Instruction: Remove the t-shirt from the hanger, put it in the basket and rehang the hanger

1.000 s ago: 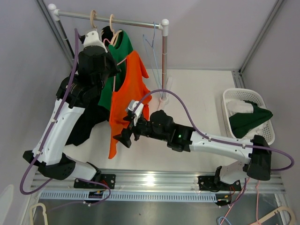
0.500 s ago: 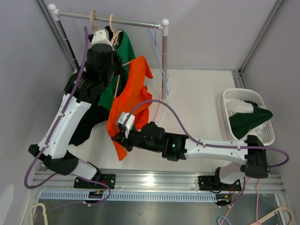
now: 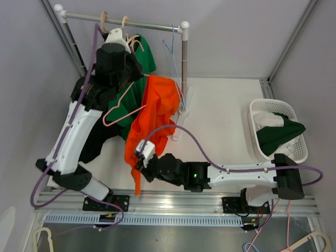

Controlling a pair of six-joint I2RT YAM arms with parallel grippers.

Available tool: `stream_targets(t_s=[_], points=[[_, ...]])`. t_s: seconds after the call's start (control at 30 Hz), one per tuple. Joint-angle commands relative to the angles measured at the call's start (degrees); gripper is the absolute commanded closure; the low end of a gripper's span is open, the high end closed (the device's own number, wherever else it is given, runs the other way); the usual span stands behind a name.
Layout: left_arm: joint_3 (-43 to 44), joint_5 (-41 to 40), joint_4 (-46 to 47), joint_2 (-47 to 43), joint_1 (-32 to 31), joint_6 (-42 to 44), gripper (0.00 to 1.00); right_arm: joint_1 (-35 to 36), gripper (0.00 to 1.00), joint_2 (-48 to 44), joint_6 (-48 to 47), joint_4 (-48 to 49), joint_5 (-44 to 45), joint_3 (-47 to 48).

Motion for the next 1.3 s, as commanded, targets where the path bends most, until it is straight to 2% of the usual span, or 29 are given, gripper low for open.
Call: stream_targets(t_s=[0.0, 0.03, 0.1, 0.13, 0.2, 0.23, 0.37, 0.4, 0.5, 0.63, 0.67, 0.7, 0.8, 0.9, 0.97, 1.0, 1.03, 1.1, 1.13, 1.27], points=[[-8.48, 7.42, 0.48, -11.68, 0.10, -0.44, 0.99, -5.86, 1.00, -7.39, 2.84, -0.75, 6.57, -1.59], [-14.55, 8.04, 1.79, -17.37, 0.10, -0.53, 0.99, -7.02, 1.00, -8.46, 3.01, -1.90, 10.33, -1.59], [-20.12, 9.54, 2.76, -23.02, 0.01, 0.09, 0.99, -10.69, 1.00, -11.52, 3.98, -6.19, 14.48, -0.89], [-26.84, 9.46, 2.59, -28.01, 0.10, 0.17, 0.99, -11.85, 1.00, -12.50, 5.46, -9.17, 17.45, -0.45], [-30.67, 9.02, 2.77, -32.69, 0.10, 1.23, 0.99, -14.40, 1.00, -14.61, 6.44, -13.92, 19.85, -0.36], [-35.30, 8.84, 2.85, -37.15, 0.10, 1.75, 0.99, -14.67, 1.00, -16.88, 6.70, -15.17, 20.90, -0.71], [-42.19, 4.98, 4.60, -46.22, 0.10, 4.12, 0.99, -14.76, 1.00, -23.13, 11.00, -23.34, 30.72, -1.33], [-42.81, 3.58, 5.40, -47.38, 0.10, 4.57, 0.99, -14.85, 1.00, -24.45, 11.88, -26.83, 32.93, -1.24], [-45.36, 2.51, 7.68, -49.33, 0.10, 5.45, 0.99, -15.90, 1.00, -30.25, 9.36, -28.19, 41.09, -0.28], [-46.33, 4.08, 9.18, -47.49, 0.10, 4.40, 0.99, -22.66, 1.00, -35.00, -4.68, -21.10, 44.81, 5.51], [-46.42, 4.62, 9.62, -46.87, 0.10, 3.87, 0.99, -26.33, 1.00, -35.44, -8.37, -17.76, 45.08, 8.05], [-46.51, 5.14, 9.97, -45.82, 0.10, 3.69, 0.99, -28.37, 1.00, -35.62, -16.68, -9.38, 43.17, 9.47], [-47.99, 4.89, 12.34, -44.32, 0.10, 3.25, 0.99, -35.56, 1.00, -32.04, -26.30, 0.95, 38.41, 19.30], [-48.88, 1.73, 14.72, -41.69, 0.10, 3.25, 0.99, -43.31, 1.00, -26.48, -32.12, 6.87, 31.03, 29.41], [-47.66, 1.20, 15.24, -39.14, 0.10, 2.64, 0.99, -47.96, 1.00, -19.13, -33.81, 5.75, 26.55, 35.82], [-46.87, 1.19, 15.60, -38.52, 0.10, 2.46, 0.99, -50.60, 1.00, -16.23, -33.46, 1.30, 25.23, 39.85], [-46.95, 1.37, 15.95, -37.99, 0.10, 2.29, 0.99, -55.67, 1.00, -10.28, -32.85, -1.53, 24.43, 48.86], [-44.67, 2.16, 16.65, -36.59, 0.10, 2.02, 0.99, -60.88, 1.00, -5.24, -29.60, -9.06, 22.50, 57.34], [-43.88, 2.25, 16.57, -36.06, 0.10, 2.11, 0.99, -66.30, 1.00, -1.47, -28.11, -11.29, 21.62, 64.17], [-39.49, 2.34, 15.78, -33.69, 0.10, 2.72, 0.99, -79.25, 1.00, 0.42, -15.57, -16.76, 18.45, 69.60]])
